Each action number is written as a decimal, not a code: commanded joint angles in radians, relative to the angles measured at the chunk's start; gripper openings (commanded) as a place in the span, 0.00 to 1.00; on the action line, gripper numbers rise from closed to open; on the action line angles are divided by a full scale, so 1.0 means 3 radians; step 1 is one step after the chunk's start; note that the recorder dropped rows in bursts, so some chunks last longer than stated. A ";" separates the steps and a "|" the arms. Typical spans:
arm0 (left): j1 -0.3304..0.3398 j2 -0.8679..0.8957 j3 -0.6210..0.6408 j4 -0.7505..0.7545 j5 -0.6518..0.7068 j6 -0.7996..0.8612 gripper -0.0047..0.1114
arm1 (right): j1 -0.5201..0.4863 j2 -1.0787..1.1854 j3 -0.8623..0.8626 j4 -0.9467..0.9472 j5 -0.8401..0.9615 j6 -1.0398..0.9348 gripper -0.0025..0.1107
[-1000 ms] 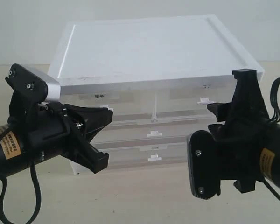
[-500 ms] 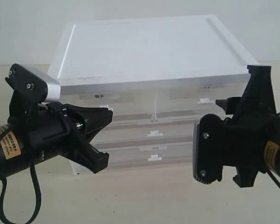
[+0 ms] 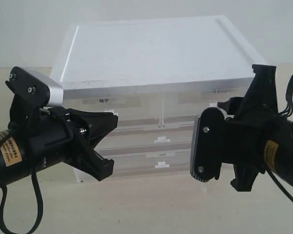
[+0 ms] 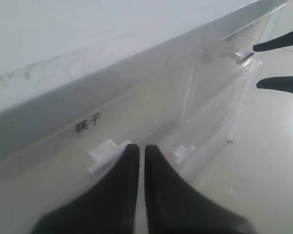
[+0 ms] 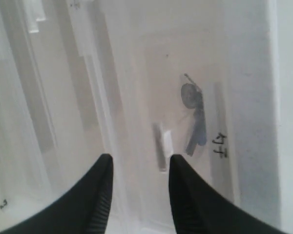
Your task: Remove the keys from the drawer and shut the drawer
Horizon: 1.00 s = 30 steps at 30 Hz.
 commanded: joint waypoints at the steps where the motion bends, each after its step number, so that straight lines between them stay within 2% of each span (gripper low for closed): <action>1: -0.0006 0.0001 0.0014 -0.0026 -0.0020 -0.0002 0.08 | -0.0042 0.0162 -0.0049 -0.0007 0.0057 -0.0081 0.32; 13: -0.0006 0.0001 0.0014 -0.0026 0.0012 0.0026 0.08 | -0.0042 0.0161 -0.0232 -0.0007 0.0093 0.0364 0.32; 15: -0.0006 0.0001 0.0014 -0.0026 0.0012 0.0100 0.08 | -0.0042 0.0161 -0.0232 -0.0007 0.0086 0.0364 0.27; 19: -0.0006 0.0001 0.0014 -0.0040 0.0005 0.0230 0.08 | -0.0042 0.0161 -0.0232 -0.0007 0.0060 0.0474 0.04; 20: -0.0006 0.0001 0.0014 -0.0087 -0.0011 0.0283 0.08 | -0.0042 0.0161 -0.0232 -0.0007 0.0026 0.0523 0.02; 25: -0.0006 0.0001 0.0014 -0.0637 -0.0094 0.0598 0.08 | -0.0042 0.0161 -0.0232 -0.0007 -0.0114 0.0530 0.02; 30: -0.0006 0.0001 0.0014 -0.0717 -0.0094 0.0778 0.08 | -0.0042 0.0161 -0.0232 -0.0007 -0.0114 0.0509 0.02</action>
